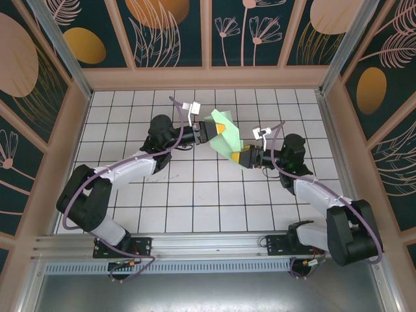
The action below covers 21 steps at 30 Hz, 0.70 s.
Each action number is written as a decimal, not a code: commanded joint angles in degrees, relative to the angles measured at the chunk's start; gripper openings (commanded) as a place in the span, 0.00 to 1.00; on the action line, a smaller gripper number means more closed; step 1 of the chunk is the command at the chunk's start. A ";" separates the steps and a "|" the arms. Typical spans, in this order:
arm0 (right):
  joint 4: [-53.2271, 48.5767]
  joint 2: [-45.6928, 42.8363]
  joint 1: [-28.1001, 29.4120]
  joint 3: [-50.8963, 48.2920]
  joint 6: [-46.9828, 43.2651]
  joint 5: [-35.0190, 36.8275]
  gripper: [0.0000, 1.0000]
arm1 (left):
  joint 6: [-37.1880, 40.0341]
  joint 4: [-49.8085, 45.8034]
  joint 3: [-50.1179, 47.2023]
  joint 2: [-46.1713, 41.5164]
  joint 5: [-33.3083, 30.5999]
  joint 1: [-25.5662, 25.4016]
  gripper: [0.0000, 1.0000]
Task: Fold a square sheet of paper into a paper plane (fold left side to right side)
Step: Turn over the paper at the center of the table.
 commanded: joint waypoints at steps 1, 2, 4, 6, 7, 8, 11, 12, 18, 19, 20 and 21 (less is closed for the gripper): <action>0.96 -0.34 0.19 2.70 -1.87 -1.81 0.59 | -0.58 2.82 -0.17 -0.23 1.33 -0.12 0.01; 0.39 -0.42 0.02 2.94 -2.24 -1.83 0.58 | -0.55 2.85 -0.23 -0.10 1.31 -0.14 0.01; -0.13 -0.61 -0.44 3.20 -2.46 -1.92 0.53 | -0.54 2.85 -0.28 0.03 1.32 -0.13 0.01; -0.53 -0.78 -0.93 3.39 -2.62 -2.16 0.50 | -0.46 2.68 -0.45 0.20 1.29 -0.15 0.01; -1.14 -0.93 -1.29 3.65 -3.02 -2.11 0.49 | -0.44 2.53 -0.41 0.29 1.30 -0.16 0.01; -1.91 -1.21 -1.47 3.74 -3.41 -2.17 0.48 | -0.24 2.25 -0.40 0.43 1.37 -0.14 0.01; -4.26 -2.26 -2.24 4.14 -4.64 -2.29 0.42 | 0.10 1.63 -0.50 0.77 1.39 -0.15 0.01; -5.04 -2.71 -2.40 4.18 -5.16 -2.36 0.38 | 0.15 1.62 -0.57 0.86 1.43 -0.11 0.01; -9.10 -3.46 -2.54 4.70 -7.94 -1.96 0.23 | 0.31 1.53 -0.72 1.65 1.24 -0.16 0.02; -10.15 -3.49 -2.62 4.84 -8.57 -1.76 0.21 | 0.34 1.46 -0.67 1.78 1.25 -0.15 0.02; -11.05 -3.43 -2.61 4.96 -9.25 -1.61 0.18 | 0.41 1.32 -0.67 1.78 1.26 -0.11 0.04; -11.84 -3.35 -2.75 5.05 -9.80 -1.45 0.16 | 0.66 0.98 -0.75 1.70 1.13 -0.16 0.04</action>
